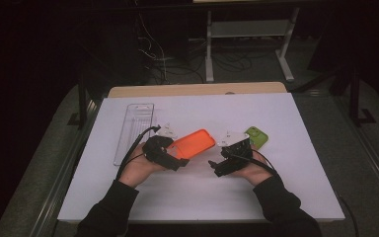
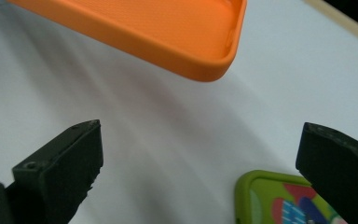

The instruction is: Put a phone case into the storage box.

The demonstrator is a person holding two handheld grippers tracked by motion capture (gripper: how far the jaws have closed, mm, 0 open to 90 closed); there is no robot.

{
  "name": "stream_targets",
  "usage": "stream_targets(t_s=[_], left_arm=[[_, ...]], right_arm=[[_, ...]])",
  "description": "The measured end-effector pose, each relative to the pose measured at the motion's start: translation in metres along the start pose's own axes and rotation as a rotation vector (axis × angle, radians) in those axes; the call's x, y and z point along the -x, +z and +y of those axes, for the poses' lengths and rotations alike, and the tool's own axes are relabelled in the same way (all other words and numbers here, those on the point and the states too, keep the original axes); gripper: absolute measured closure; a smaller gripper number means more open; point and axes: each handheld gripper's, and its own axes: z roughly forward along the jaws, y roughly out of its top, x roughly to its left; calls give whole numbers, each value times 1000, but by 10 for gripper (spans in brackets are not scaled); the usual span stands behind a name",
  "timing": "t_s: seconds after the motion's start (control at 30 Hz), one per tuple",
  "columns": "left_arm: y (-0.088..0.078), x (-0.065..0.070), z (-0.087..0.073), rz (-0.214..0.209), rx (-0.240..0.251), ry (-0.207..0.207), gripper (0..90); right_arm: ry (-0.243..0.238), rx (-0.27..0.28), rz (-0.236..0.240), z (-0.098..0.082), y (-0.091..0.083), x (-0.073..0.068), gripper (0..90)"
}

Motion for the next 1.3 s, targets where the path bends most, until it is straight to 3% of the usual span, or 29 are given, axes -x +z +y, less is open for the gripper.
stream_targets(t_s=[0.07, 0.13, 0.4, 0.53, 0.9, 1.07, 1.1, 1.2, 1.23, 1.3], left_arm=[[0, 0, 0, -2, -2, 7, 155], [0, 0, 0, -4, -1, 6, 155], [0, 0, 0, -7, 0, -1, 155], [0, -1, 0, -8, 0, 8, 155], [0, -1, 0, -9, -1, 22, 155], [2, 1, 0, -13, 12, 0, 155], [1, -1, 0, -12, -3, 26, 155], [2, -1, 0, -17, -5, 29, 155], [3, 1, 0, -18, 8, 2, 155], [4, 2, 0, -16, 19, 1, 155]], right_arm=[[-11, 2, -8, 0, 0, 0, 0], [-61, 9, -35, 1, -2, -1, 0], [-137, 19, -87, 2, -3, -7, 1], [-217, 16, -126, 3, -3, -12, 0], [-337, 30, -191, 1, -2, -19, 1], [-398, 38, -222, 2, -3, -23, 1], [-440, 37, -239, 2, -3, -24, 1], [-448, 45, -254, 2, -3, -28, 1], [-515, 39, -274, 2, -4, -29, 1], [-545, 46, -294, 3, -3, -33, 1]])
